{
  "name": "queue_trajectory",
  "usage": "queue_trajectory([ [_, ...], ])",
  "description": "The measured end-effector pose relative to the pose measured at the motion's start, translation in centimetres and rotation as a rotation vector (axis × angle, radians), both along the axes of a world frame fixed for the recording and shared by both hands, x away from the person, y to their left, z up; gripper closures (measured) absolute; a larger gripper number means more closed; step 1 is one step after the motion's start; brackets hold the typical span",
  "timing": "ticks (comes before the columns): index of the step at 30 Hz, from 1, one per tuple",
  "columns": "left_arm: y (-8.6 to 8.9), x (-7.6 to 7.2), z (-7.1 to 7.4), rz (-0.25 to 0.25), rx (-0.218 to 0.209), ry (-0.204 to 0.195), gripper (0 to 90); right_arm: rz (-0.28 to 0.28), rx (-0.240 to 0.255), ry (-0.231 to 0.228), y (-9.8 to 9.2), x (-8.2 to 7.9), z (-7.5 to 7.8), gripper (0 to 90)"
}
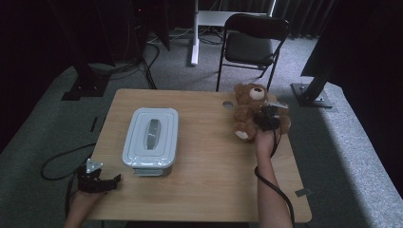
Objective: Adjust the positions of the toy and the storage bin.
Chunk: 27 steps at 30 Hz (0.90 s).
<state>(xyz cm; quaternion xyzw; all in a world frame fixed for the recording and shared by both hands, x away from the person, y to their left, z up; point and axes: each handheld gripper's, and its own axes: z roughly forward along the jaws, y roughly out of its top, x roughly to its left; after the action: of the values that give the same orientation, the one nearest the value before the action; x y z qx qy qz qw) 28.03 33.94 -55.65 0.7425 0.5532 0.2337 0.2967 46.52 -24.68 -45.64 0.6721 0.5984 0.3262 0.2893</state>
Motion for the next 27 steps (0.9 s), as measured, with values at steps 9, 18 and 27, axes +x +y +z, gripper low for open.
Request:
queue_trajectory([
  [9, 0.0, 0.0, 0.0, -0.002, -0.001, -0.001, 1.4, -0.099, 0.03, 0.064, -0.6, 1.9, -3.6, 57.3],
  [18, -0.2, -0.1, 0.0, -0.019, 0.0, 0.001, 1.3, -0.052, 0.077, 0.062, -1.6, 1.5, -3.2, 22.2],
  [27, 0.1, 0.5, 0.2, -0.025, -0.063, 0.003, 1.3, -0.008, 0.098, 0.05, -2.1, 0.2, -1.8, 12.9],
])
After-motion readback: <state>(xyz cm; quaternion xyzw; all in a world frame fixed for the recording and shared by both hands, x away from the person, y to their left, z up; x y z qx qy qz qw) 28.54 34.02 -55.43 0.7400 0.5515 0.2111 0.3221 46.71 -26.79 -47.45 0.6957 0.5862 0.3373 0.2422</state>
